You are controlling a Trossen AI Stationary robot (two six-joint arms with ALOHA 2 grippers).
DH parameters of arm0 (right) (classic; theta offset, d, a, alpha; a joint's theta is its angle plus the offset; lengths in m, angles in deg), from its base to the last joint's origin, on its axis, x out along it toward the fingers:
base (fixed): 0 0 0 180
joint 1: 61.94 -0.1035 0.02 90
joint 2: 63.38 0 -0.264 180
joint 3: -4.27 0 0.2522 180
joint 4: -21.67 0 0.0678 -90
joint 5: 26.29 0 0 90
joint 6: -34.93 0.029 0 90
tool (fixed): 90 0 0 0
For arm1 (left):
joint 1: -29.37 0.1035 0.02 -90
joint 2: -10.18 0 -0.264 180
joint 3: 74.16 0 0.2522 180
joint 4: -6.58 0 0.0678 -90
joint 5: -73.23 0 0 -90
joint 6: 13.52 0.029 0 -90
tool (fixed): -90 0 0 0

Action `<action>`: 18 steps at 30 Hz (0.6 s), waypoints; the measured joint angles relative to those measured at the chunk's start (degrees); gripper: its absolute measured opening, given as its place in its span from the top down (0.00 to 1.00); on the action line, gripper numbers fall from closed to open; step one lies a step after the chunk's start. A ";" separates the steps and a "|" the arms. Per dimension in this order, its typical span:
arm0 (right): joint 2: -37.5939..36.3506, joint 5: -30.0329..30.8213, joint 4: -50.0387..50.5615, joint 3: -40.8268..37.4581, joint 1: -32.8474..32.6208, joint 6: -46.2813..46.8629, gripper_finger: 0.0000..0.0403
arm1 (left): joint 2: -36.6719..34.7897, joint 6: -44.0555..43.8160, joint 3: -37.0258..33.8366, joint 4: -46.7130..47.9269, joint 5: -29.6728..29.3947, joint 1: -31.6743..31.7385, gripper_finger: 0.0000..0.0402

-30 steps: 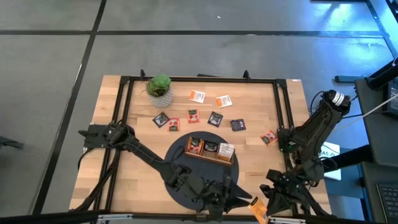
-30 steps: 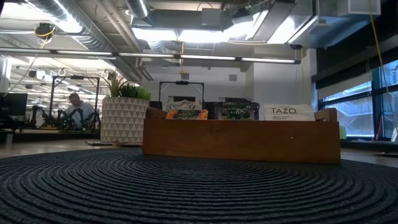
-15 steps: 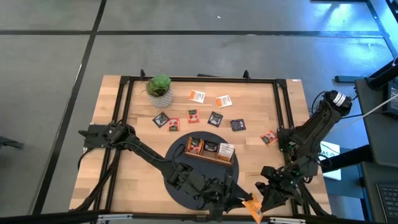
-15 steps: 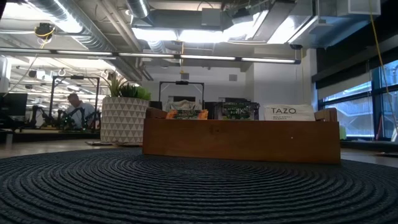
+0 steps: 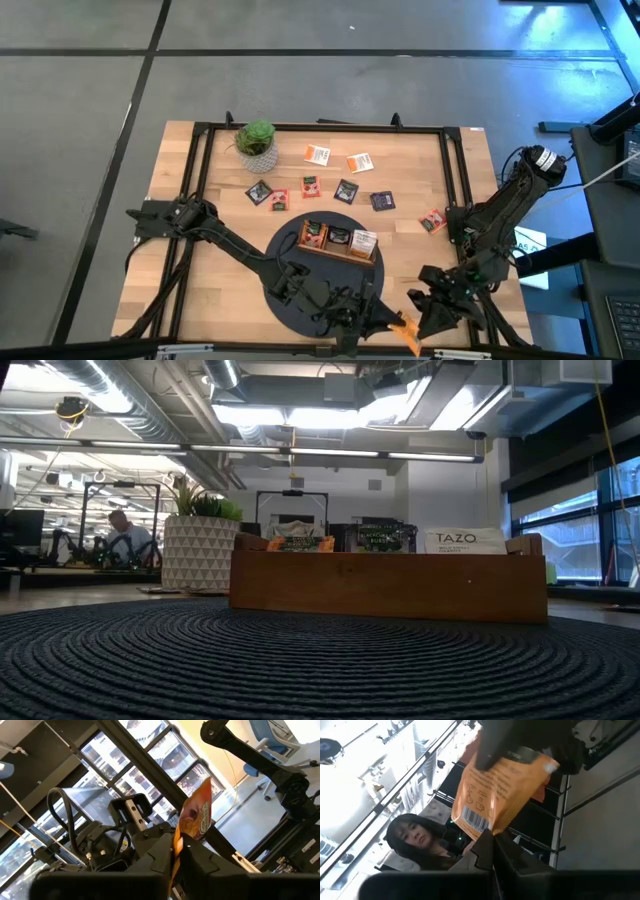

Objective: Pick & Place Tea
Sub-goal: Put the orange tea bag into the left slot of the wooden organizer

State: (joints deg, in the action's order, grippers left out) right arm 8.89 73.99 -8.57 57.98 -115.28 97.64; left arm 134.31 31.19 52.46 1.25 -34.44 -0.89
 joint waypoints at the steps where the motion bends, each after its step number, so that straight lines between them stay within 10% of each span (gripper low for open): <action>1: 0.00 0.00 -0.29 0.00 0.00 -0.46 0.98 | 0.00 0.00 0.00 0.00 0.00 0.00 0.96; 18: -1.53 4.46 1.71 0.00 1.00 -12.71 0.90 | -3.89 -10.36 0.04 12.17 -8.50 -2.45 0.99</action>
State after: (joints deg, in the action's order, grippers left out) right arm 7.36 78.45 -6.87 57.98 -114.28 84.93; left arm 130.42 20.83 52.50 13.42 -42.95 -3.34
